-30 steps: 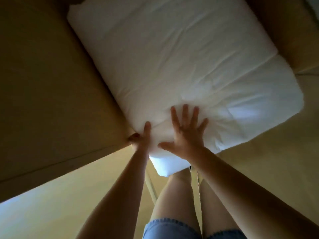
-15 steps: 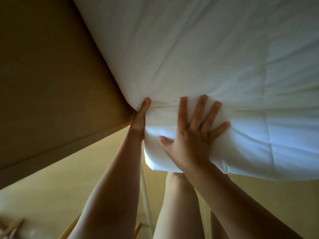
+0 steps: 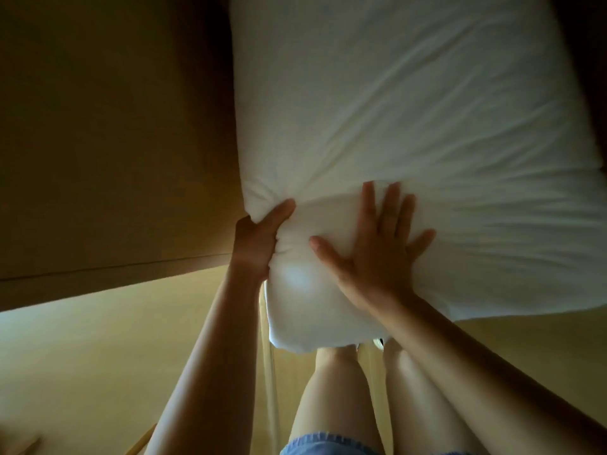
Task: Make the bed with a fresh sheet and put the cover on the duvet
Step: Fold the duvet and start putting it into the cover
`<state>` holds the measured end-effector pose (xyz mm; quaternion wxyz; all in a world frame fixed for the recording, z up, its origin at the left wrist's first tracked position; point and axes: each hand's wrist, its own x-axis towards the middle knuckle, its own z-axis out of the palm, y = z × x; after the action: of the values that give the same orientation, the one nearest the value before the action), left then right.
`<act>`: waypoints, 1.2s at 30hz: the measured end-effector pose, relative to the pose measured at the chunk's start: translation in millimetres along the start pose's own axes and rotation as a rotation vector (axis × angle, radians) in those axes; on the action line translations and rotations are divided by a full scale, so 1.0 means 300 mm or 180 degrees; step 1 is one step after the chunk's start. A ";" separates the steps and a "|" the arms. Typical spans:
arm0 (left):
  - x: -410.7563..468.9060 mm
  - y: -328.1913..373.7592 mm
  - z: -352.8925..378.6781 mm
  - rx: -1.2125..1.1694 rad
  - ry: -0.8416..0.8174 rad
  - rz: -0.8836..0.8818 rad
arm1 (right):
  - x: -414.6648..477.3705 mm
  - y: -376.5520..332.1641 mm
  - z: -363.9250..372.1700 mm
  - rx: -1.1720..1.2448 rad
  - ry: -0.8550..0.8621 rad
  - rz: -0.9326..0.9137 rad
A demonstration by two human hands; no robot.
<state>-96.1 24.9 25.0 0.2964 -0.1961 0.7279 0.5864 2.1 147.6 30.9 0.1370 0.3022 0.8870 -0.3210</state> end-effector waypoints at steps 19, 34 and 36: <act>-0.403 0.024 0.280 0.1114 -0.0217 0.0003 | -0.141 0.254 -0.383 0.1405 0.0873 0.1464; -0.420 -0.090 0.220 0.1013 0.0178 0.0064 | -0.222 0.400 -0.376 0.1098 0.0731 0.0598; -0.543 -0.113 0.180 0.0867 0.0200 0.0219 | -0.276 0.406 -0.432 0.1099 0.0501 0.0231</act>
<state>57.9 59.3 100.2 0.2771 -0.1473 0.8160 0.4855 136.5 269.5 105.9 0.0249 0.3772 0.8153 -0.4386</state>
